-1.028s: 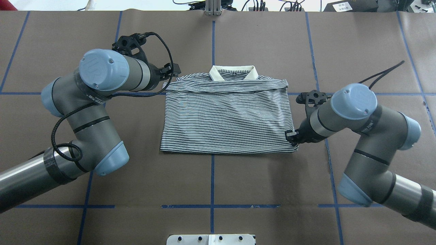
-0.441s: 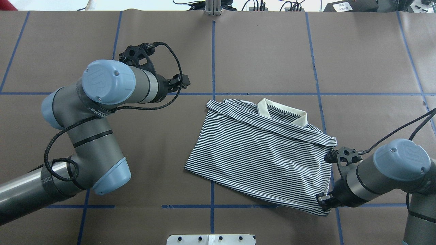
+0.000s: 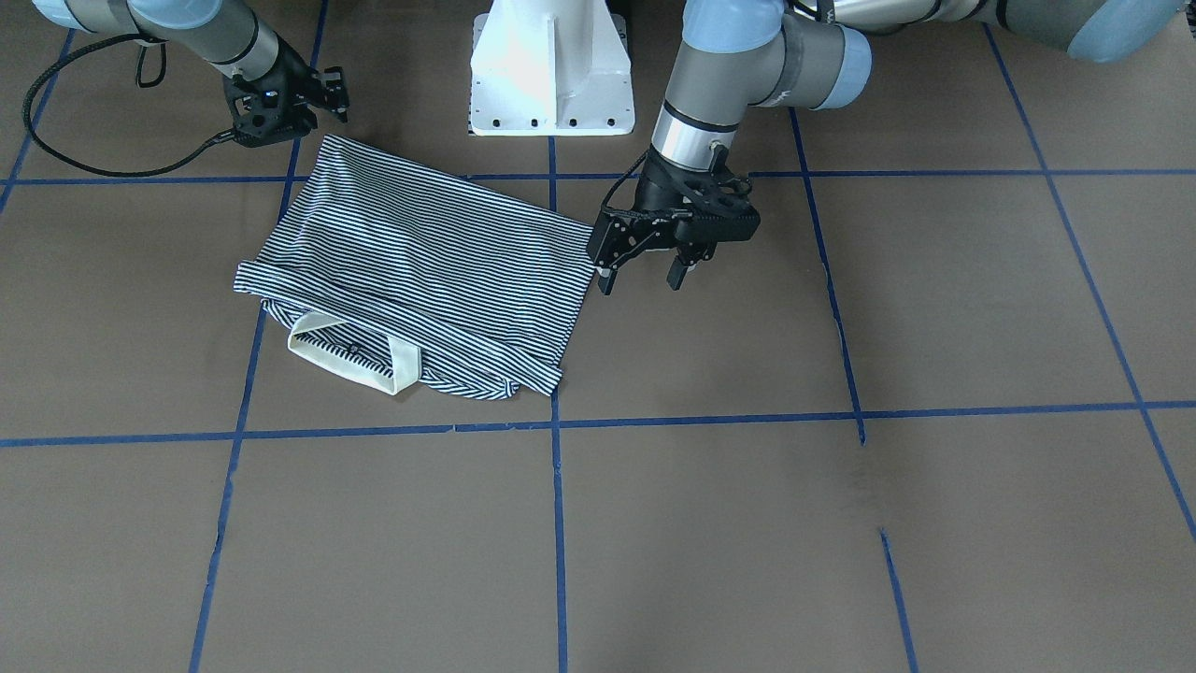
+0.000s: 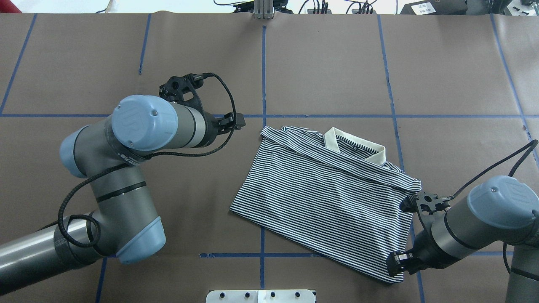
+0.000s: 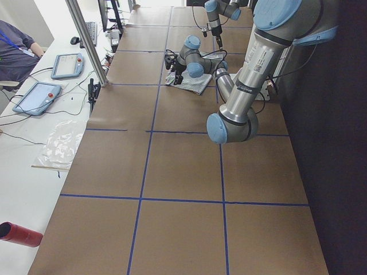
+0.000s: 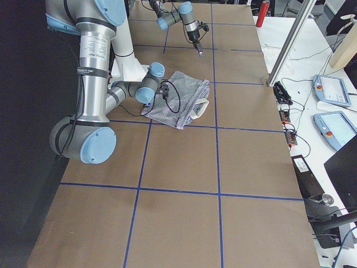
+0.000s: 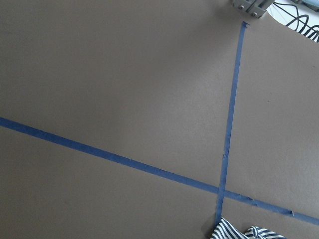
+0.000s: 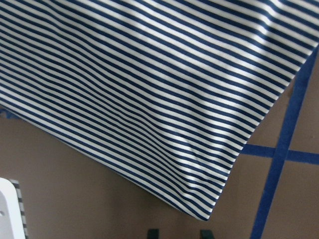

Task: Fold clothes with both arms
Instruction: 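Drag the folded shirt sideways with the right gripper while the left arm withdraws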

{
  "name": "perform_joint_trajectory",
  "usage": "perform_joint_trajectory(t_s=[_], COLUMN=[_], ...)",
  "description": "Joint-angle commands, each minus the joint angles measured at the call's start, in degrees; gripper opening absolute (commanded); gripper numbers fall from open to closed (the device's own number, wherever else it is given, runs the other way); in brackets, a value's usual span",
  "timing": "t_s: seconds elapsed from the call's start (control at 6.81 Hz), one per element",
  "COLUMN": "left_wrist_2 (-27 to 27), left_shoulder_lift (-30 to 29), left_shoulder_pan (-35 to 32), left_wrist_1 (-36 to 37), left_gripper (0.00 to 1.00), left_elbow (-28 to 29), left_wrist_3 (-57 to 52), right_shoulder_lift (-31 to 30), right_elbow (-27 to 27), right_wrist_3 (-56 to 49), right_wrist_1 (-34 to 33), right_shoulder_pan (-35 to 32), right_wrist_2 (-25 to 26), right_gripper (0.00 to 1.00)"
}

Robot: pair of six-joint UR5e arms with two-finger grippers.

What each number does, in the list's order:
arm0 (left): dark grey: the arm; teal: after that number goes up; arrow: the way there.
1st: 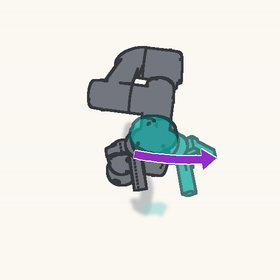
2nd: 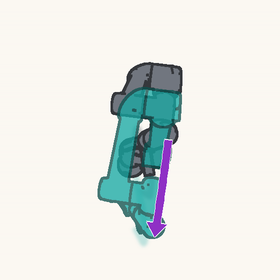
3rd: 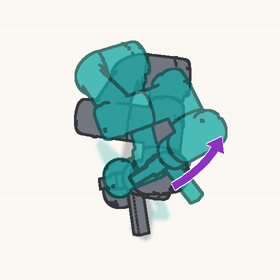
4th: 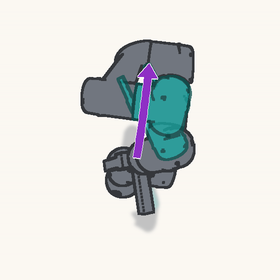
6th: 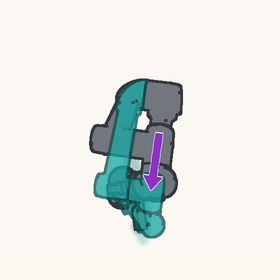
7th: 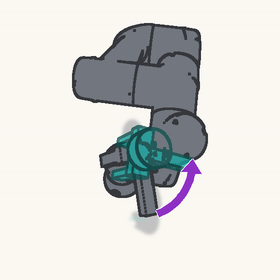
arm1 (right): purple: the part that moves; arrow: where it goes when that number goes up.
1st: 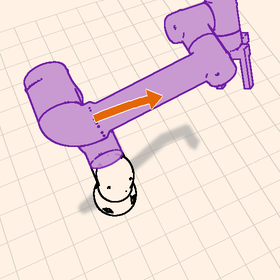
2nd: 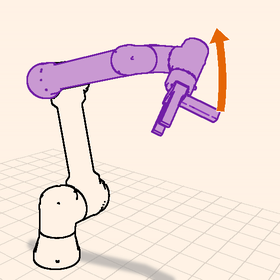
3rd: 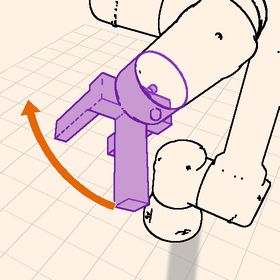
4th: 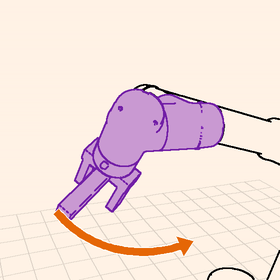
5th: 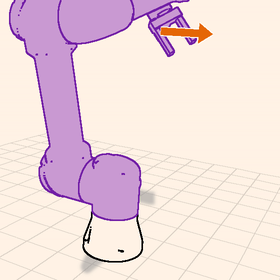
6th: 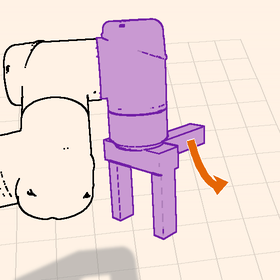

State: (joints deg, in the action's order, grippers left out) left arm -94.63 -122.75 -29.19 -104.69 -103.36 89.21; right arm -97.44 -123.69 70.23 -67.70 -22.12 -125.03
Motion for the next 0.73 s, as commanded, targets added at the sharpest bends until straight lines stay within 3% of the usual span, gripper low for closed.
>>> perform_joint_trajectory(t_s=[0.0, 0.29, 0.59], left_wrist_2=[-1.0, -0.6, -0.1], left_shoulder_lift=[0.2, -0.6, -1.5], left_shoulder_pan=[5.5, 9.1, 10.6], left_wrist_1=[4.0, 9.1, 9.2], left_gripper=[1.0, 0.99, 0.97], left_elbow=[-0.3, 0.2, 3.0], left_wrist_3=[9.1, 18.3, 21.6], right_shoulder_lift=[1.3, 3.7, 5.2], right_elbow=[0.5, 0.5, 0.6], right_wrist_3=[0.1, 0.1, 0.3], right_wrist_1=[5.5, 5.5, 5.4], right_shoulder_pan=[-4.7, -9.2, -10.3], right_wrist_2=[2.7, 3.3, 3.0], right_gripper=[1.0, 1.0, 1.0])
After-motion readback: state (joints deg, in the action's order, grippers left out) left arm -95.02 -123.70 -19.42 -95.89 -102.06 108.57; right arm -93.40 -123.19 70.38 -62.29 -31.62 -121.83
